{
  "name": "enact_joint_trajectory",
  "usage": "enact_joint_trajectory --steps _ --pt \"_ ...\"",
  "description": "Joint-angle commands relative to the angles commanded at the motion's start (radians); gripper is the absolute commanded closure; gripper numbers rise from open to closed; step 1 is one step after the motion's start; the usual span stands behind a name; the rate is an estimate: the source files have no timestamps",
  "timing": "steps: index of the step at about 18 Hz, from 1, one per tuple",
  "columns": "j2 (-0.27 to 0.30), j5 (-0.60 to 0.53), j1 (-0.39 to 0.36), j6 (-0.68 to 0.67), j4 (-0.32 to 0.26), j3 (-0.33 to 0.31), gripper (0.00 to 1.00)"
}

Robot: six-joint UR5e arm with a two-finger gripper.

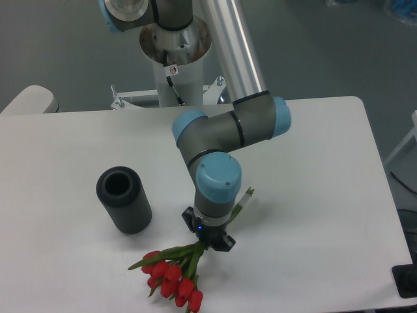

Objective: Pick up the flowers from the table

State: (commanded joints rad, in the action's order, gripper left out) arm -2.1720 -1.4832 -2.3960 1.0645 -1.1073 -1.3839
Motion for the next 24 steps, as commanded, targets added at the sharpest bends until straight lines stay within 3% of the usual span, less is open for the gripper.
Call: enact_joint_trajectory --steps 4,9,24 --pt "-0.028 -0.032 -0.034 0.081 -0.014 0.052 1.0" --pt "-0.04 -0.032 -0.071 0.204 -0.023 0.074 1.0" --pt "-0.052 -0.035 -0.078 0.236 -0.023 0.08 1.0"
